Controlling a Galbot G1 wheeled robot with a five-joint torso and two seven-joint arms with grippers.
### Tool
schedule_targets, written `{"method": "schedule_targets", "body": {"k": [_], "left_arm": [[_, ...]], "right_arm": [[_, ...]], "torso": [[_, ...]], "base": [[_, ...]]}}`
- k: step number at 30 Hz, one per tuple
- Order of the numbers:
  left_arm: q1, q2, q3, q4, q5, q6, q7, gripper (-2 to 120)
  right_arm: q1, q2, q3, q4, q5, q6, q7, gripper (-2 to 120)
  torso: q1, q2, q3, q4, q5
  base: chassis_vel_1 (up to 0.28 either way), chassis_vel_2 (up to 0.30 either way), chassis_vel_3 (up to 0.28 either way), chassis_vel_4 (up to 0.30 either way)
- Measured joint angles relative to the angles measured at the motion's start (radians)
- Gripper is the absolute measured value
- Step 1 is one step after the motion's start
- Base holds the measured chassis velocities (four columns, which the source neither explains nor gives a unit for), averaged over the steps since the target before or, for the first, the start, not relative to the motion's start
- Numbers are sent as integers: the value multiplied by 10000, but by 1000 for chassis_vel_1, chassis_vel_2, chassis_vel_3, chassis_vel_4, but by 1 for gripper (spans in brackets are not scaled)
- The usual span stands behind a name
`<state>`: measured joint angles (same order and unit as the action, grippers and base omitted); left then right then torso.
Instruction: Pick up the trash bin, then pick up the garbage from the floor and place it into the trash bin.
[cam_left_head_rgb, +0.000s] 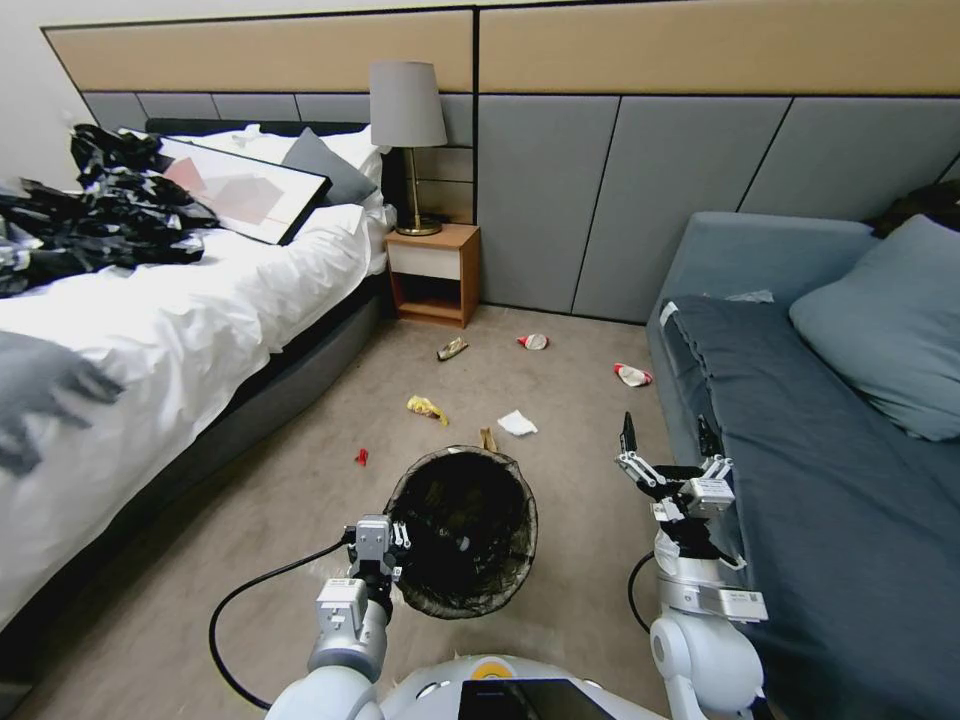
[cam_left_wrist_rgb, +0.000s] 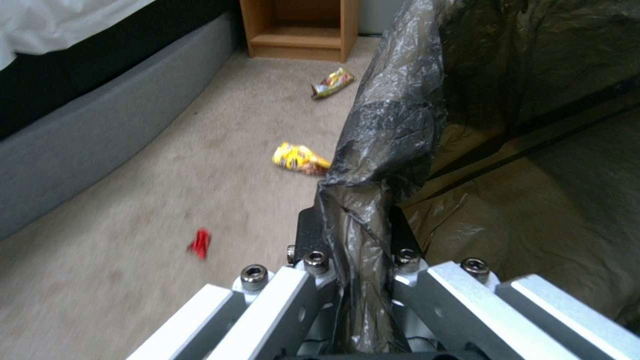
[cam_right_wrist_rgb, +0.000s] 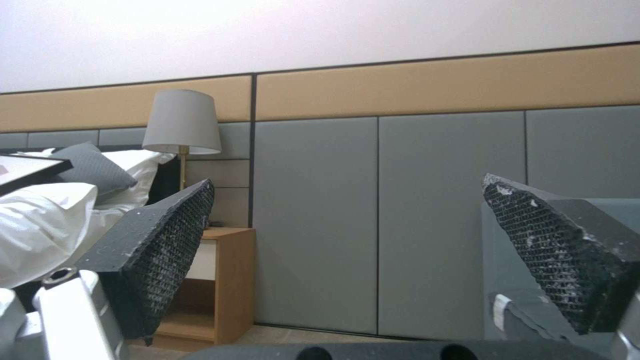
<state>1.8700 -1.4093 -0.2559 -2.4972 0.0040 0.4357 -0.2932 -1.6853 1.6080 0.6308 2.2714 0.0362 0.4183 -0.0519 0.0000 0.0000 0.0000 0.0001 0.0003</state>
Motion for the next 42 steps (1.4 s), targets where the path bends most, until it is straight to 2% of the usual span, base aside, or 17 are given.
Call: {"method": "schedule_targets", "body": {"k": [1,6,12,19,42], "left_arm": [[-6,-4,-4,1,0,0,-1,0],[-20,-20,18,7,0,0,1,0],[-31,-17,8,17,-1,0,0,0],[-39,-33,27,18,-3,1,-2,0],[-49,-25,47,16,-9,43,0,0]], "right_arm": [[-1,0,3,-2,-1,13,-6,100],[-5,0,9,-30,-12,47,-14,100],[24,0,33,-55,-45,135,-83,100],[121,0,38,-111,-94,802,-530,100],[126,0,42,-134,-160,855,-782,100]], "torso": [[0,0,1,-1,-9],[0,0,0,-1,0],[0,0,0,-3,-8],[3,-1,3,0,-5],[-1,0,-1,-1,-3]], "base": [[-278,292,278,-299],[-275,283,291,-280],[-281,279,288,-269],[-233,220,220,-221],[1,2,-4,-2]]}}
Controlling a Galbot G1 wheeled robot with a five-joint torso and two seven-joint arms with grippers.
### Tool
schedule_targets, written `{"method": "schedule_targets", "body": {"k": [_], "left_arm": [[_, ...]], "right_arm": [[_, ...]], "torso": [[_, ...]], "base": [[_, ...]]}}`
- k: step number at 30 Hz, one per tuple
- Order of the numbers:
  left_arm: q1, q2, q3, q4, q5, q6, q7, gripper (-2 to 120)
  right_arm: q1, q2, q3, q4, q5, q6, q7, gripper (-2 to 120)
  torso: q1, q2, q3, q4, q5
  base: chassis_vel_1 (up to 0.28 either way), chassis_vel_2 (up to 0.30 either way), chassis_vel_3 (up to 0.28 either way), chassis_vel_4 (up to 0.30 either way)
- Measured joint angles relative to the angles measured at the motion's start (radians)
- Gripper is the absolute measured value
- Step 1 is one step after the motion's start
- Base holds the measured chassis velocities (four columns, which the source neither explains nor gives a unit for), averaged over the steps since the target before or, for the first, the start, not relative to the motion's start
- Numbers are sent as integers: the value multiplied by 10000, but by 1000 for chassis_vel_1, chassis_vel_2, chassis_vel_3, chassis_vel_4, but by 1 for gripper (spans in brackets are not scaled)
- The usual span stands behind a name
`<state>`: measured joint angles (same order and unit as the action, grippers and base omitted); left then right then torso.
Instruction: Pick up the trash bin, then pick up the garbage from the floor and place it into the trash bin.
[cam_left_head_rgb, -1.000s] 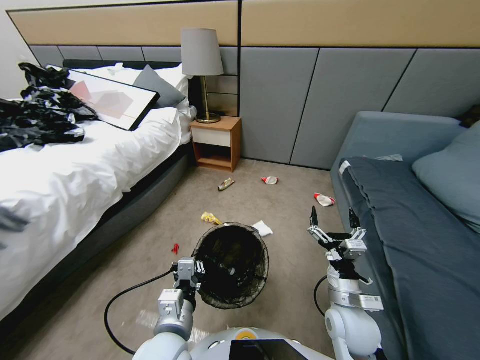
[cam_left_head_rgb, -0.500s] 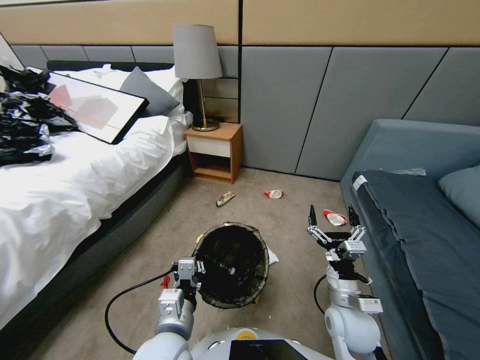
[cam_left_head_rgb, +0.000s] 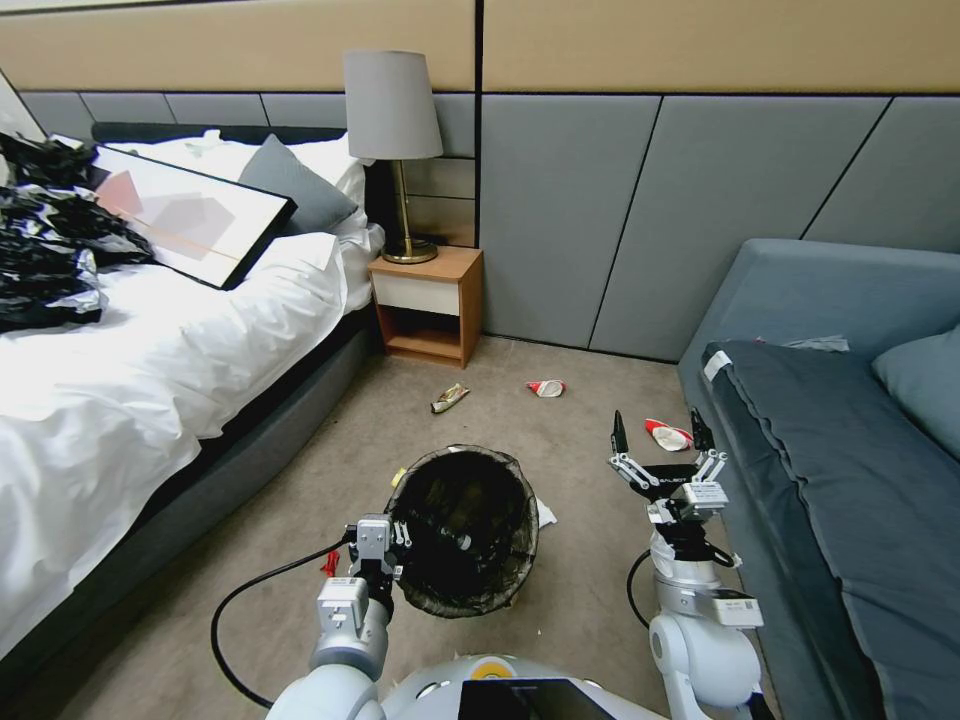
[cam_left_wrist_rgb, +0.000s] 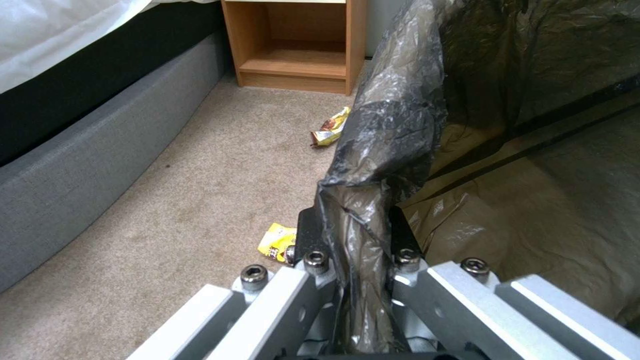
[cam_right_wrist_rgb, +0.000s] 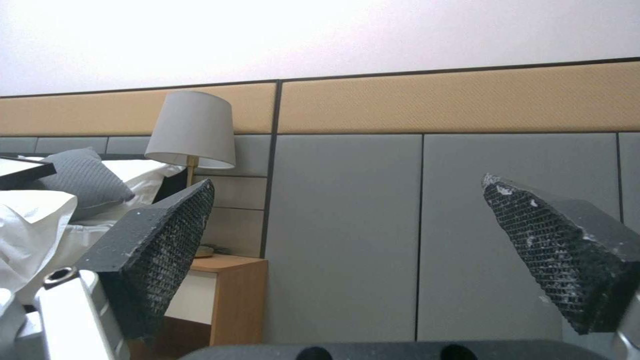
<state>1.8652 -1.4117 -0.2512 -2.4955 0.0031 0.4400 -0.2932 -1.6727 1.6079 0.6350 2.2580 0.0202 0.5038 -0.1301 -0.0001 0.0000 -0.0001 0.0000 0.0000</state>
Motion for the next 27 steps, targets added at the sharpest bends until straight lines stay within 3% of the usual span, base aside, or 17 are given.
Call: {"method": "schedule_targets", "body": {"k": [27], "left_arm": [[-4,45,51,-34,-23,64,50,0]], "right_arm": [[-76,0,-178,-22,-24,-10,-149,100]], "torso": [[1,0,1,0,0]], "base": [[12,11,11,10]]}}
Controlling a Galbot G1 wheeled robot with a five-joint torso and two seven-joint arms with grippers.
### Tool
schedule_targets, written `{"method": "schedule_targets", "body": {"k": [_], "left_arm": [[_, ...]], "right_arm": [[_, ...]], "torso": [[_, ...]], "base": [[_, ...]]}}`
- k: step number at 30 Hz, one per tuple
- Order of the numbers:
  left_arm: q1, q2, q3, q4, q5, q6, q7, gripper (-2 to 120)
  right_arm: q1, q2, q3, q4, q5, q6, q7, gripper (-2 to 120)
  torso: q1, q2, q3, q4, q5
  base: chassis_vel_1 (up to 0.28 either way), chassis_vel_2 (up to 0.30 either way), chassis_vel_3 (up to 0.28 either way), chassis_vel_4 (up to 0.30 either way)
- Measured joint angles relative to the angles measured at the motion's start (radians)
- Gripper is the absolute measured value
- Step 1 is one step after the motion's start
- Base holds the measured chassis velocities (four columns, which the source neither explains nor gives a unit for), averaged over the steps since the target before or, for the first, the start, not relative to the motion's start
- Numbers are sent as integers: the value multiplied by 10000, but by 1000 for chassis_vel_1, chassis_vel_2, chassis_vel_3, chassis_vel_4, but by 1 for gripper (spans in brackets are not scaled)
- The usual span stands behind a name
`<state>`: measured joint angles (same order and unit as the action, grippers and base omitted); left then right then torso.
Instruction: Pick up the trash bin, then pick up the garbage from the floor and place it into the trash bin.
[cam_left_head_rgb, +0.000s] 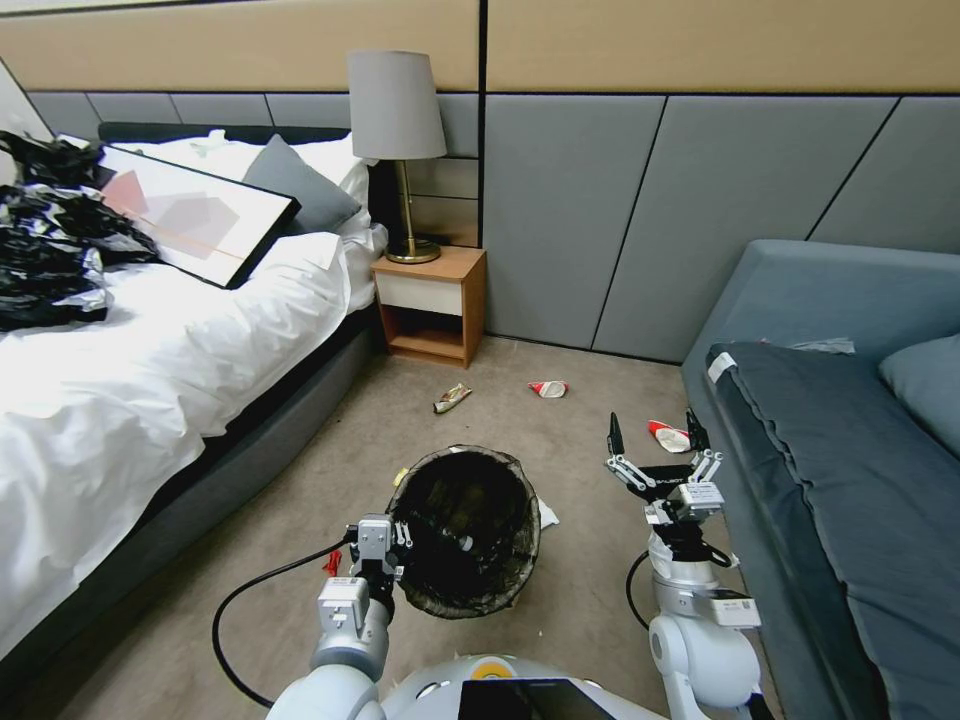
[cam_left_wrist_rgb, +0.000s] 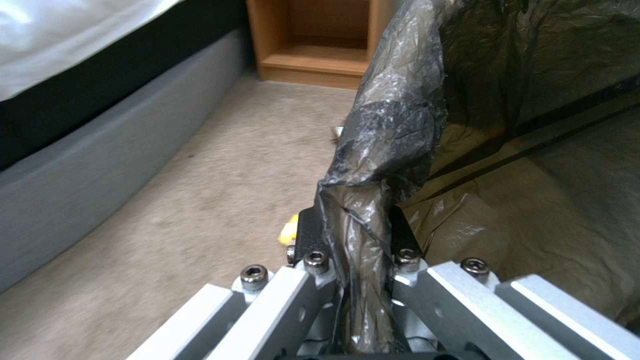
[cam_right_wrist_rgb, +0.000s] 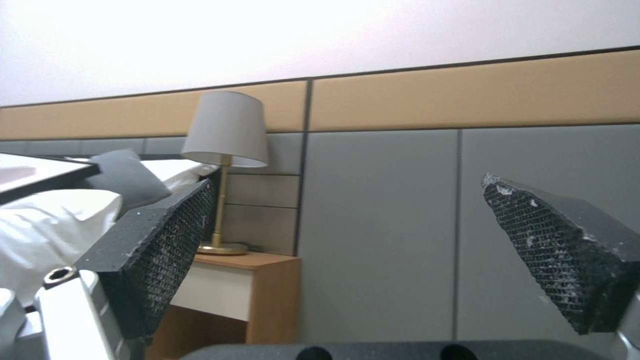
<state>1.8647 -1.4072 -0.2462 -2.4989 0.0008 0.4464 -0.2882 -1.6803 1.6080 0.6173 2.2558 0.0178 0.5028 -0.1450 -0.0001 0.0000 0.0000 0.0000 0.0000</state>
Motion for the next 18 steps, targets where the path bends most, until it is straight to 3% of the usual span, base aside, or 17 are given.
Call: {"method": "schedule_targets", "body": {"k": [18], "left_arm": [[-32,24,-32,-11,-8,0,16,0]], "right_arm": [[-14,0,-45,-56,-220,295,-80,100]], "torso": [[1,0,1,-3,0]], "base": [[110,108,108,105]]}}
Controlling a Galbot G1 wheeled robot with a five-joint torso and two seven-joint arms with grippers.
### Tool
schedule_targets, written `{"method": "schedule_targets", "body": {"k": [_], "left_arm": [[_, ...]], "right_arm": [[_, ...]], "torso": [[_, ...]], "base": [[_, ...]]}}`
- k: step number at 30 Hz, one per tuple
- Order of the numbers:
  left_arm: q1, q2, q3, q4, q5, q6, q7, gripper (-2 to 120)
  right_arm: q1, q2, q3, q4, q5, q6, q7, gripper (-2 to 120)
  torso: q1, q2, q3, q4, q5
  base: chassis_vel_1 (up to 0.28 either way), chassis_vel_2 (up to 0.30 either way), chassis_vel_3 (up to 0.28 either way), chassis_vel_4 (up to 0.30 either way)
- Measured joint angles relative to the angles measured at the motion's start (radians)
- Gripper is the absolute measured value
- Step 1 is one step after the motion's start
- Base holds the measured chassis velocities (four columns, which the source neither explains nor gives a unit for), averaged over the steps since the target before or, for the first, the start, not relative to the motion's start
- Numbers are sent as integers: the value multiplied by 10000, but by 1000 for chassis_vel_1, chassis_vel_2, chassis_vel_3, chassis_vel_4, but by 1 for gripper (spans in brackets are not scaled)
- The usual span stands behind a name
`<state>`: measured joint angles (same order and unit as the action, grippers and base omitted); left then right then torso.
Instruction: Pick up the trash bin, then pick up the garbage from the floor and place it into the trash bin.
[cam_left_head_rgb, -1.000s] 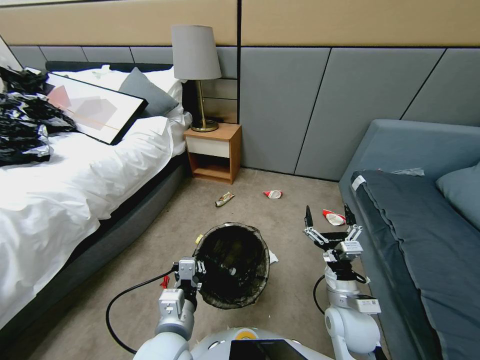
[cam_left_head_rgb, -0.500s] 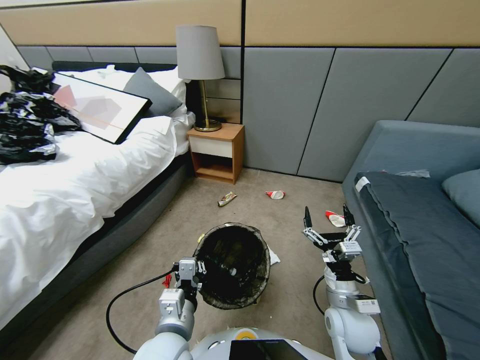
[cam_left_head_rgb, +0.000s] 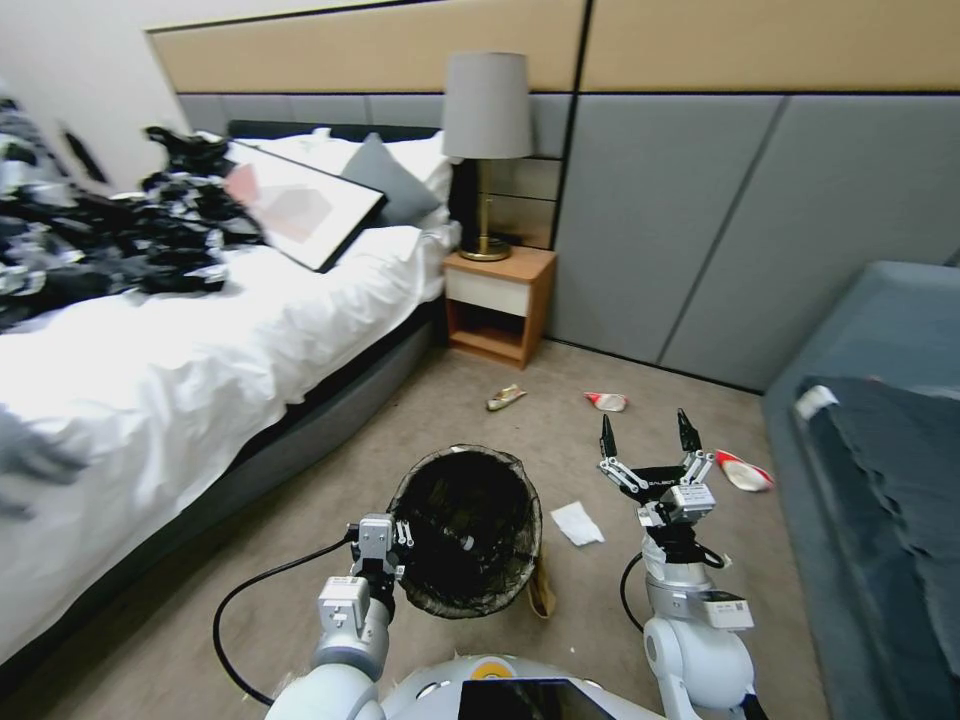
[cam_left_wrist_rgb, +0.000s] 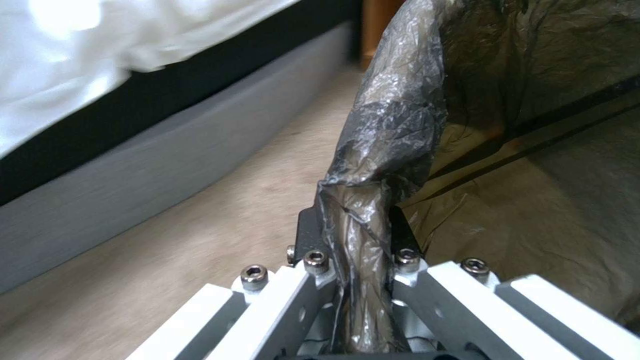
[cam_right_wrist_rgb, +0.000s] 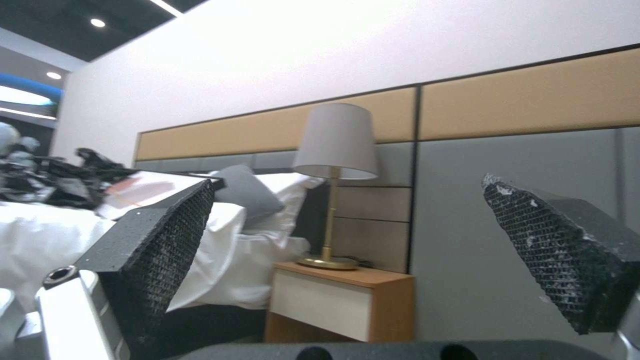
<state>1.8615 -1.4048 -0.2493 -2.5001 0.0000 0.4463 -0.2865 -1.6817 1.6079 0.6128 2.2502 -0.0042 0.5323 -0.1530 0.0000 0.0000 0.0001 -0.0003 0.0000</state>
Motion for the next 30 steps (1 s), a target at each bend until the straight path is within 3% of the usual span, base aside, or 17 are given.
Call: {"method": "schedule_targets", "body": {"k": [12,25,30], "left_arm": [[5,-22,-14,0,2,-69,-6,0],[-18,-33,-16,26,2,-190,-15,0],[-20,-27,-24,32,-1,-195,-15,0]], "right_arm": [[17,0,43,-26,-38,16,-9,100],[47,0,209,-156,-23,-31,40,100],[27,-256,115,-329,52,-753,786,100]], "torso": [[0,0,0,5,0],[0,0,-1,2,0],[0,0,-1,3,0]], "base": [[121,121,126,126],[17,13,11,12],[0,0,0,0]]}}
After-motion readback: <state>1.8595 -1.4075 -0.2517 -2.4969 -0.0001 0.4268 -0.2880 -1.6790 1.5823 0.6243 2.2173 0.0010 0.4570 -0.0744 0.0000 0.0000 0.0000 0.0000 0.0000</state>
